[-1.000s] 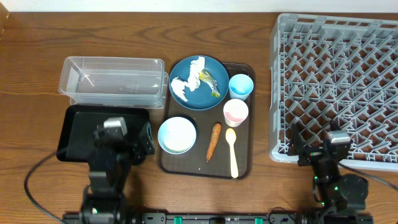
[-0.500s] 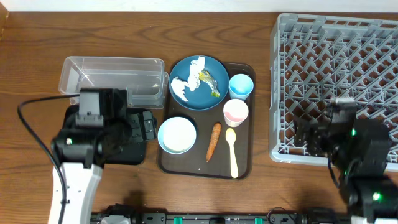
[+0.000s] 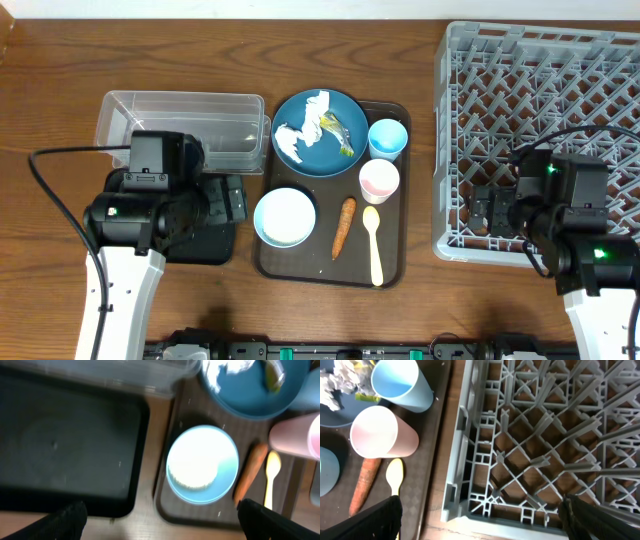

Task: Sort waste into correct bins and load items into the dishwasher rack
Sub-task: 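Reach the left gripper to the blue plate and grasp the yellow wrapper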

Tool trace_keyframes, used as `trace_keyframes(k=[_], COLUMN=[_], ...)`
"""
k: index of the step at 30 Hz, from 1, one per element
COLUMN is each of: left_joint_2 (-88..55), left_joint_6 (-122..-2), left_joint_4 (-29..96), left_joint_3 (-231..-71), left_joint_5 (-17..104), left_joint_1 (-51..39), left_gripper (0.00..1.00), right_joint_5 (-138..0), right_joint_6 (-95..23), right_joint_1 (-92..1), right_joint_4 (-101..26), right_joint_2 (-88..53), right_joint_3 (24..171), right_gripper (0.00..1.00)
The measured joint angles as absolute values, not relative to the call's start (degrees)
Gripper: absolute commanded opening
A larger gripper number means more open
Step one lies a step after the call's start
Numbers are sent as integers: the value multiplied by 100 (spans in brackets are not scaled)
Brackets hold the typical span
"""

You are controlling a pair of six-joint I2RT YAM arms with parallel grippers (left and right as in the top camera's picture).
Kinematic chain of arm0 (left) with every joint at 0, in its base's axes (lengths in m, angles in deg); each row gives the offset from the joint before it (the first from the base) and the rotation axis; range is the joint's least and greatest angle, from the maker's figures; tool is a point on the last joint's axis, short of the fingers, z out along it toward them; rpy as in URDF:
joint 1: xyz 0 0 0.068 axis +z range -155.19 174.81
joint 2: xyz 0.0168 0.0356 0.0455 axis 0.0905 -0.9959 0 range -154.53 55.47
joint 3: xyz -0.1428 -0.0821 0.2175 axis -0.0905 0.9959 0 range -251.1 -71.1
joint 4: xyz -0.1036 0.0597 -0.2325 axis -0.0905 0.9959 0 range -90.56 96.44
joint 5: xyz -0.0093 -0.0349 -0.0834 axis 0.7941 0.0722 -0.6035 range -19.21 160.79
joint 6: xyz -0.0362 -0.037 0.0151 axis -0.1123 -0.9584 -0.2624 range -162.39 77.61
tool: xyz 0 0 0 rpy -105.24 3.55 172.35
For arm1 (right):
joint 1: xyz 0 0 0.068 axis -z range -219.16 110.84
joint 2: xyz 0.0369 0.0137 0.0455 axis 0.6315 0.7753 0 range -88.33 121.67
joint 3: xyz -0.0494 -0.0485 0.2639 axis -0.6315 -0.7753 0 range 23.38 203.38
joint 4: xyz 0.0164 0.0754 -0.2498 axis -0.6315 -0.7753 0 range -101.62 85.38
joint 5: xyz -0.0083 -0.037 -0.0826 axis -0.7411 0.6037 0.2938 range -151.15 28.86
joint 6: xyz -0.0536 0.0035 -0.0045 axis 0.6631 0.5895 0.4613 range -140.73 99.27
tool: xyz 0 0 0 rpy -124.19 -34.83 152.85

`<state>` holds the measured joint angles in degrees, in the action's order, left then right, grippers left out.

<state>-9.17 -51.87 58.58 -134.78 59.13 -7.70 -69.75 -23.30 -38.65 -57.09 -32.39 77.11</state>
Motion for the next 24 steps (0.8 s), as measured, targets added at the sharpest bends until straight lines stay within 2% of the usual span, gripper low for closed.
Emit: trace_keyframes(k=[6,15,22,24], left_joint_2=[-1559,-3621,-4578,-4799], left_joint_6=[-5202,-4835,-4723,-4708], left_joint_4=[5464,4807,3781,3583], left_joint_3=[-13801,-15486,-15648,-15648], left_joint_5=[5939,6070,6066,6068], left_joint_1=[-1187,-1882,-2223,-2313], left_gripper=[98,98,100,97], right_joint_5=[-6977,-6975,-6975,-6975], right_joint_6=[-2330,-2330,-2330,-2330], right_joint_1=[-3865,-3865,-3865,-3865], right_joint_4=[-5705,-5714,-5714,-5714], right_joint_2=[-3224,-3224,-3224,-3224], right_joint_3=[7711,7711,7711,7711], right_gripper=[99,99,99,99])
